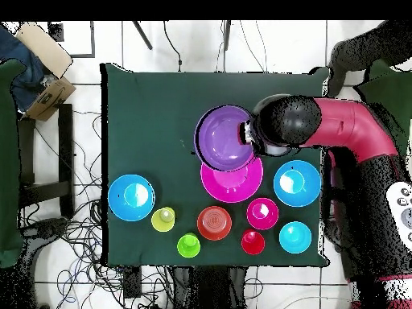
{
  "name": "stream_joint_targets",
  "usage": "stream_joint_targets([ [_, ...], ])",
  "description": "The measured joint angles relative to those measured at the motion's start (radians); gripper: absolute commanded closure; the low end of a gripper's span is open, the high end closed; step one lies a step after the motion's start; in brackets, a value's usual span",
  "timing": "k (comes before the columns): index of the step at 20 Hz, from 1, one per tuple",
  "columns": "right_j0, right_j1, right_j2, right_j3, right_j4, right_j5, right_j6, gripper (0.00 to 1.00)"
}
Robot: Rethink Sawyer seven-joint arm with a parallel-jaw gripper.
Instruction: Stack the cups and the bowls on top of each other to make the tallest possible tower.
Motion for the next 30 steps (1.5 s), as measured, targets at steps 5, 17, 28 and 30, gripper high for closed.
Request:
stream_joint_targets([
  [5, 0.0, 0.015, 0.004, 0.007, -0.03, 0.0, 0.0, 1.0],
  [17, -0.012, 0.04, 0.021, 0.035, -0.049, -0.004, 0.0, 1.0],
  [28, -0.041, 0.04, 0.047, 0.053, -0.054, -0.004, 0.0, 1.0],
  [30, -0.047, 0.04, 0.056, 0.053, -0.056, -0.004, 0.0, 1.0],
])
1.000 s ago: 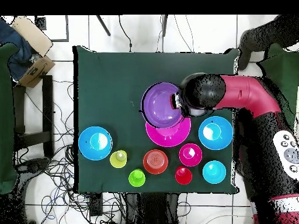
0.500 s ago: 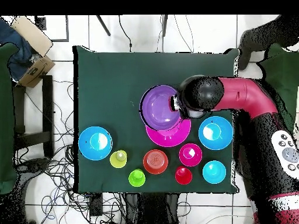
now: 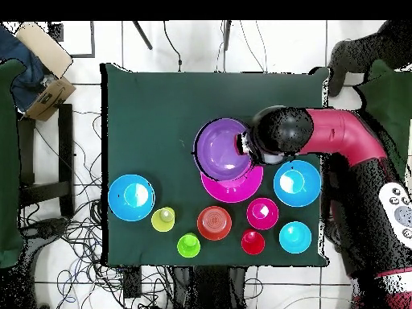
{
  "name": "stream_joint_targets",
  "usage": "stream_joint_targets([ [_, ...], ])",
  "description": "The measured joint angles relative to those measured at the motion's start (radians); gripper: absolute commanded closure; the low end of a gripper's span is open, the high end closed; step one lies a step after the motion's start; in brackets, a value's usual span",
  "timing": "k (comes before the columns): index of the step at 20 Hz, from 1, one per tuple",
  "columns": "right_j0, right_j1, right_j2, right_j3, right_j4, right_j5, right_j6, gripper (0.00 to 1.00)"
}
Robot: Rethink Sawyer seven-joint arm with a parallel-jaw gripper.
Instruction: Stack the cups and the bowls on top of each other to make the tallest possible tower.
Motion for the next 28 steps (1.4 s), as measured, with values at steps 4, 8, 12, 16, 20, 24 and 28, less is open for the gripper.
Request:
stream_joint_targets([
  [4, -0.01, 0.0, 0.014, 0.0, -0.005, 0.0, 0.0, 1.0],
  [8, -0.024, 0.002, 0.027, 0.0, -0.018, -0.009, 0.0, 1.0],
  [12, -0.041, 0.014, 0.038, 0.002, -0.035, -0.039, 0.0, 1.0],
  [16, -0.058, 0.031, 0.046, 0.008, -0.048, -0.068, 0.0, 1.0],
  [20, -0.071, 0.047, 0.052, 0.021, -0.068, -0.094, 0.0, 1.0],
  [24, -0.071, 0.068, 0.054, 0.034, -0.102, -0.12, 0.0, 1.0],
  [28, -0.067, 0.09, 0.054, 0.043, -0.131, -0.143, 0.0, 1.0],
])
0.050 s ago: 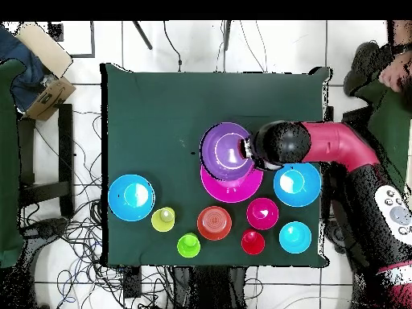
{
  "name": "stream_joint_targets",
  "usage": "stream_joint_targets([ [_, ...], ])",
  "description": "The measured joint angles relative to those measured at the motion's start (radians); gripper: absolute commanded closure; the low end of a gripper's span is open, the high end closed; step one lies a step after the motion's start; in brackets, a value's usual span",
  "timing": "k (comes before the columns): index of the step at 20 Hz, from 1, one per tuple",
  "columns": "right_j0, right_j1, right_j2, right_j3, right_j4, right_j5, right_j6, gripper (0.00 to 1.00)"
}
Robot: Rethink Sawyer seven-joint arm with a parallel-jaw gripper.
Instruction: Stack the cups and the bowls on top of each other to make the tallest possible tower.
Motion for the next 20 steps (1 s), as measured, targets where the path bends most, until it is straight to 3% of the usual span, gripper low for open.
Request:
stream_joint_targets([
  [20, -0.003, 0.027, 0.018, 0.028, -0.027, -0.023, 0.0, 1.0],
])
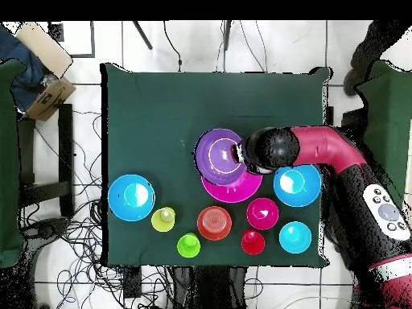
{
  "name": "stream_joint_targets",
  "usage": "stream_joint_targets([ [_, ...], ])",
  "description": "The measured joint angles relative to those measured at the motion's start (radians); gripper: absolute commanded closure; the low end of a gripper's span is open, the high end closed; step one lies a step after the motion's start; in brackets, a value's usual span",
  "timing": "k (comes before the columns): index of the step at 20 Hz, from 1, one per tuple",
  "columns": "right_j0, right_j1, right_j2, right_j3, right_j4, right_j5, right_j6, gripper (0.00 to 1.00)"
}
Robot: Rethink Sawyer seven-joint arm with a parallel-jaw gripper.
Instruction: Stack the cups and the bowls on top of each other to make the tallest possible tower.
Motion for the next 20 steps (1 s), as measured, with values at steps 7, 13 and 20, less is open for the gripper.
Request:
stream_joint_targets([
  [7, -0.015, -0.001, 0.009, 0.0, 0.0, 0.0, 0.0, 1.0],
  [13, -0.027, -0.001, 0.016, 0.0, 0.0, 0.0, 0.0, 1.0],
  [20, -0.046, -0.001, 0.022, 0.0, 0.0, 0.0, 0.0, 1.0],
])
